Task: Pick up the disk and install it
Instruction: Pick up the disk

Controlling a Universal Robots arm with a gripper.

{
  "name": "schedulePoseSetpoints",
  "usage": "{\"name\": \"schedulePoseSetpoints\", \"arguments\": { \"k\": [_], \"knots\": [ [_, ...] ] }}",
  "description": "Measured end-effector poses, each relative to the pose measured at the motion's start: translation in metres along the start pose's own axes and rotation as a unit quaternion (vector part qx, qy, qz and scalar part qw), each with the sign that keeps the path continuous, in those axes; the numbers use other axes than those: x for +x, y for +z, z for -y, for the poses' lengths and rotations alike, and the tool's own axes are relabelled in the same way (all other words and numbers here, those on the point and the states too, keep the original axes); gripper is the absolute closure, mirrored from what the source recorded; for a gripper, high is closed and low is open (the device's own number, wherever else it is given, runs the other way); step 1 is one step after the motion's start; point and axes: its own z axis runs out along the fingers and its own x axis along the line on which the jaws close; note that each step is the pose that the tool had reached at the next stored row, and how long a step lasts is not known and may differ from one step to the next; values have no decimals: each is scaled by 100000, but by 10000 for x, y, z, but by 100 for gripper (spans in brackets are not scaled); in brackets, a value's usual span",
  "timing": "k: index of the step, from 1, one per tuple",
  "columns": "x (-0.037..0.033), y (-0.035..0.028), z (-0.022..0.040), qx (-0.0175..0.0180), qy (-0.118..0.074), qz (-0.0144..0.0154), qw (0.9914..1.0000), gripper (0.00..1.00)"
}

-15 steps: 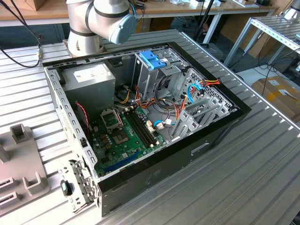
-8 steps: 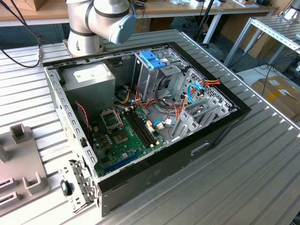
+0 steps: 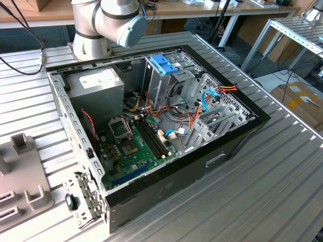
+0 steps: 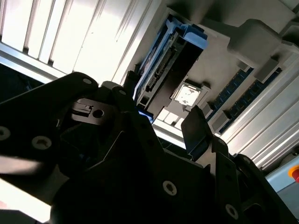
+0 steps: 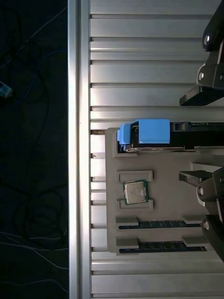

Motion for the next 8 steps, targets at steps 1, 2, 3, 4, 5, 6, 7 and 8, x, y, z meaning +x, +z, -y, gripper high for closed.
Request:
{"name": "schedulePoseSetpoints", "arguments": {
  "k": [1,2,3,4,5,6,7,8],
  "knots": [
    [-1,30,0,4,0,3,100000,34],
    [-1,43,0,8,0,6,100000,34],
    [-1,56,0,2,1,3,100000,34],
    [-2,69,0,4,0,4,100000,34],
    [-2,80,0,3,0,2,100000,34],
    [-2,95,-1,6,1,3,100000,34],
    [-2,103,-1,1,1,0,100000,34],
    [-2,113,-1,-10,0,-4,100000,34]
  ]
}}
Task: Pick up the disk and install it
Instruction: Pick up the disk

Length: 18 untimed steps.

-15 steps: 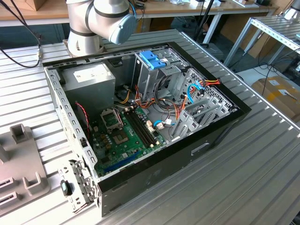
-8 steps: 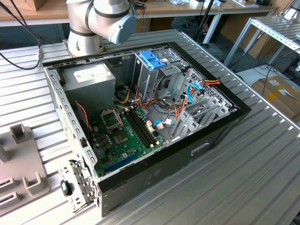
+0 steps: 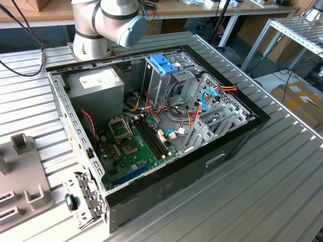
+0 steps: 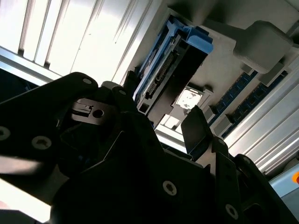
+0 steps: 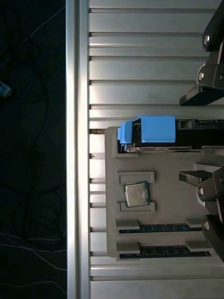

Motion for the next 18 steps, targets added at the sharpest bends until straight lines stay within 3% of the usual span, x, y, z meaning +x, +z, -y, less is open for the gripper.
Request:
{"name": "schedulePoseSetpoints", "arguments": {
  "k": [12,18],
  "knots": [
    [0,13,0,26,1,13,100000,34],
    [-2,91,-1,14,0,-5,100000,34]
  ]
}}
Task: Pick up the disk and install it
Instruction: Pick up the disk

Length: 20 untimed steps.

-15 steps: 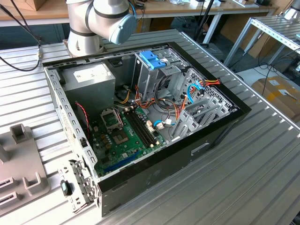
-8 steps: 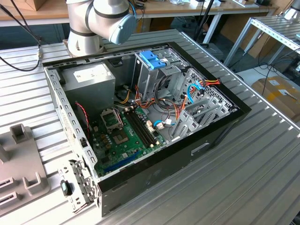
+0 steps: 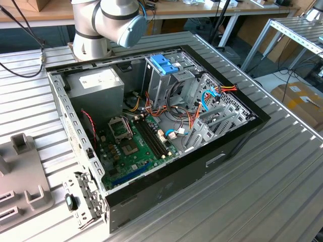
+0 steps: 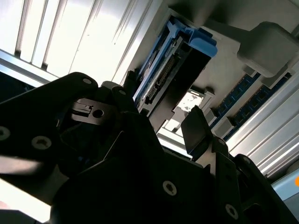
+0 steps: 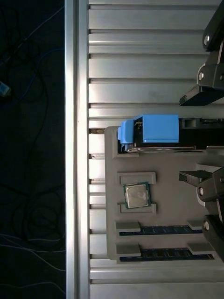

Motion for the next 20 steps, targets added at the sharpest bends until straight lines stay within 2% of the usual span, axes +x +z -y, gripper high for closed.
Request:
{"name": "schedulePoseSetpoints", "arguments": {
  "k": [5,14,15,16,18,19,20],
  "knots": [
    [-1,51,0,-6,-2,-13,100000,34],
    [-1,55,0,-1,0,-13,100000,34],
    [-1,55,-1,-2,1,-13,100000,36],
    [-1,56,-1,-2,0,-11,100000,43],
    [-1,56,-1,-2,0,-12,100000,44],
    [-1,56,-1,-2,2,-12,100000,51],
    [-1,57,0,0,2,-12,100000,51]
  ]
}}
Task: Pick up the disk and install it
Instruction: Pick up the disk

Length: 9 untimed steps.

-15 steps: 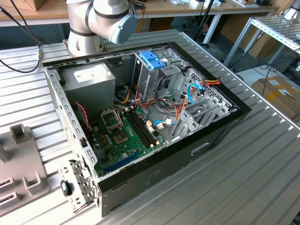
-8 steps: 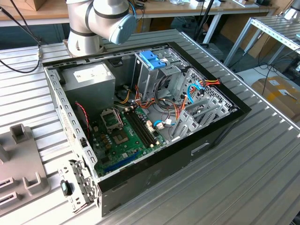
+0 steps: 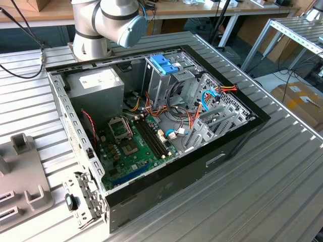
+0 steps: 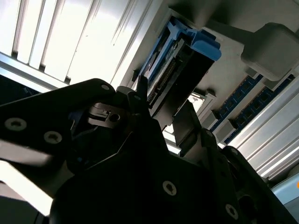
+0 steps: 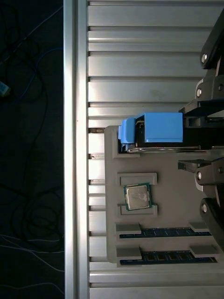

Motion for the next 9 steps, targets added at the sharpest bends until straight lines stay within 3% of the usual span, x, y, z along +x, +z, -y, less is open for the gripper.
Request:
{"name": "schedulePoseSetpoints", "arguments": {
  "k": [6,7,9],
  "knots": [
    [0,1,0,-1,-2,1,100000,53],
    [0,1,0,-4,-2,-1,100000,60],
    [0,2,0,-2,-1,2,100000,60]
  ]
}}
